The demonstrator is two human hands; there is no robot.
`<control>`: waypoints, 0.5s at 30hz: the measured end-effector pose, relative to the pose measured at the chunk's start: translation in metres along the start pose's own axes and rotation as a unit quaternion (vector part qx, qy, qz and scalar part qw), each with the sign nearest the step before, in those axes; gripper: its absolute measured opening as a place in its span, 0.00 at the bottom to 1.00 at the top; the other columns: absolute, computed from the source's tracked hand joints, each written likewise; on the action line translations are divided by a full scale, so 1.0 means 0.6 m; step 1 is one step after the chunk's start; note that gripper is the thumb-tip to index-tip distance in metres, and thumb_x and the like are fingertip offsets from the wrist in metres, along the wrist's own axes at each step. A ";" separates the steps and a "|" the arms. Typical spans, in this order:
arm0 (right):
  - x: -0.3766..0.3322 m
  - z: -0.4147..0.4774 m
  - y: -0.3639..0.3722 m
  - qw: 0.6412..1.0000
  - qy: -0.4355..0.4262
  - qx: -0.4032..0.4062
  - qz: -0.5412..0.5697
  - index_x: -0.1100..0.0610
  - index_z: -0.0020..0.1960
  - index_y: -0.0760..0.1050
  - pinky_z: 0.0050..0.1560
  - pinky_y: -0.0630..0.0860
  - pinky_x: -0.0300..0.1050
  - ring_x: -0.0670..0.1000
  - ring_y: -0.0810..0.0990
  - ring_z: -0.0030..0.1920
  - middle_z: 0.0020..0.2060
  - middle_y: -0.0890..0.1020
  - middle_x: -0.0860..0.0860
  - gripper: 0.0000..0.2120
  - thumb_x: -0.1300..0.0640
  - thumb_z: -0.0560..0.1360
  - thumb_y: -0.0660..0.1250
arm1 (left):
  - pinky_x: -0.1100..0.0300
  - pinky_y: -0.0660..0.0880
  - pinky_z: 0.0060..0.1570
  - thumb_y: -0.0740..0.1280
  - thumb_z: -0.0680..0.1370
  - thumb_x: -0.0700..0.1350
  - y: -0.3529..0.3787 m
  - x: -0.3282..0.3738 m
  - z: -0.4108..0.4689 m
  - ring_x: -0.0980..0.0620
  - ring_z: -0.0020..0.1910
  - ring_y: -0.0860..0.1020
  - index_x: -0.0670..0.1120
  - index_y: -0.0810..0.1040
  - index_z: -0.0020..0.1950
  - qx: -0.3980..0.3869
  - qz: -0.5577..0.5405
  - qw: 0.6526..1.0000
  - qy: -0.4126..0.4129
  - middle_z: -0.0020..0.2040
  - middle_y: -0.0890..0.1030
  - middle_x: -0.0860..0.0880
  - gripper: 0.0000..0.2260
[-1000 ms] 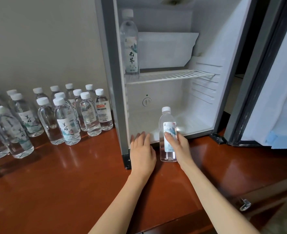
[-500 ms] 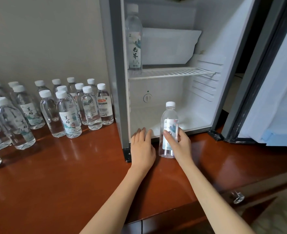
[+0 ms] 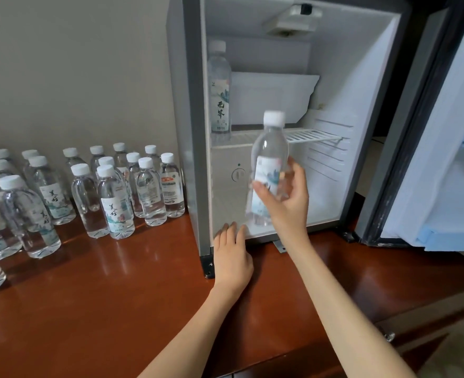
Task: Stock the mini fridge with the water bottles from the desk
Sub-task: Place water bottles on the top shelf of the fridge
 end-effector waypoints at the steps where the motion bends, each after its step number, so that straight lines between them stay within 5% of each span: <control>1: -0.022 0.022 0.009 1.000 -0.017 -0.004 0.021 0.44 0.65 0.69 0.47 0.78 0.37 0.43 0.81 0.53 0.52 0.80 0.37 0.33 0.47 0.64 0.78 | 0.52 0.49 0.75 0.60 0.74 0.38 0.001 -0.002 0.000 0.42 0.75 0.59 0.44 0.66 0.73 0.000 0.000 1.000 0.001 0.74 0.66 0.42 0.26; 10: -0.102 0.177 0.073 0.998 -0.053 -0.029 0.025 0.56 0.75 0.60 0.59 0.78 0.44 0.46 0.79 0.58 0.59 0.77 0.49 0.33 0.59 0.75 0.72 | 0.52 0.49 0.75 0.61 0.74 0.38 -0.003 -0.002 0.002 0.42 0.75 0.59 0.44 0.65 0.74 0.002 -0.009 1.000 -0.003 0.74 0.65 0.42 0.27; 15: -0.068 0.196 0.095 0.998 -0.024 -0.051 0.012 0.55 0.75 0.59 0.64 0.74 0.46 0.44 0.76 0.60 0.63 0.75 0.48 0.32 0.58 0.76 0.70 | 0.46 0.61 0.71 0.66 0.69 0.35 -0.007 0.002 0.001 0.38 0.69 0.69 0.40 0.73 0.67 0.012 -0.009 1.000 -0.005 0.67 0.74 0.38 0.26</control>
Point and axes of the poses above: each hand's wrist, its own z-axis towards the middle knuckle, its own y-axis out of the palm, x = y × z, the point moved 9 cm from there along z, towards the middle knuckle
